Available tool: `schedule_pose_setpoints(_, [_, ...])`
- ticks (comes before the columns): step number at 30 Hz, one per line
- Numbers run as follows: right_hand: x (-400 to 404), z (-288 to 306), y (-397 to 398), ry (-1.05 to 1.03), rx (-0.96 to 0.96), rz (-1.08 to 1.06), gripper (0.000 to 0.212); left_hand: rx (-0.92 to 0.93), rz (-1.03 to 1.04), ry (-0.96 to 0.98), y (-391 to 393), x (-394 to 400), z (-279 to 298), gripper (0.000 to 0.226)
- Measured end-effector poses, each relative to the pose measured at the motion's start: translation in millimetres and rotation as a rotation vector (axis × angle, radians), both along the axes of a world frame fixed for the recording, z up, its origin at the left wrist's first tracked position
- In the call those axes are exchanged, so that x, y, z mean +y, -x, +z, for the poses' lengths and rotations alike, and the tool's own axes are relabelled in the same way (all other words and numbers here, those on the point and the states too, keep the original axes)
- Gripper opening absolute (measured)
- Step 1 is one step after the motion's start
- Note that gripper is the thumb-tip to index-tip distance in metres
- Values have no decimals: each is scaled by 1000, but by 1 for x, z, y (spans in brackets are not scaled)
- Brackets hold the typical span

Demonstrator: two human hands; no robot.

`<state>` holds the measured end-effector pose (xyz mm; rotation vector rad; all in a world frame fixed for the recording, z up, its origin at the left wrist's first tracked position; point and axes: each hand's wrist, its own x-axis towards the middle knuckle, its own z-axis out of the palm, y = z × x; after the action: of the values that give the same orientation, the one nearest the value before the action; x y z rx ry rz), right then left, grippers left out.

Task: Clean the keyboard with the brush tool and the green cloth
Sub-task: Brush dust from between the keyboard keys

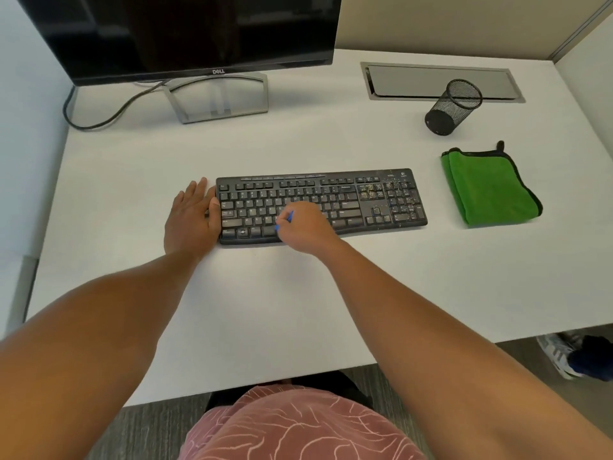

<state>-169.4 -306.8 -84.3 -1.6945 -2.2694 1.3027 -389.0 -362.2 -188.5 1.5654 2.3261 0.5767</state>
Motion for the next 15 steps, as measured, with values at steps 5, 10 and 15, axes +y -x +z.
schedule_pose_setpoints(5, [-7,1,39,117,101,65,16,-4,3,-7,0,1,1,48])
schedule_pose_setpoints(10, [-7,4,52,130,117,140,16,0,-2,-4,1,1,1,48])
schedule_pose_setpoints(15, [-7,4,63,-21,14,320,19,0,-6,6,1,2,1,51])
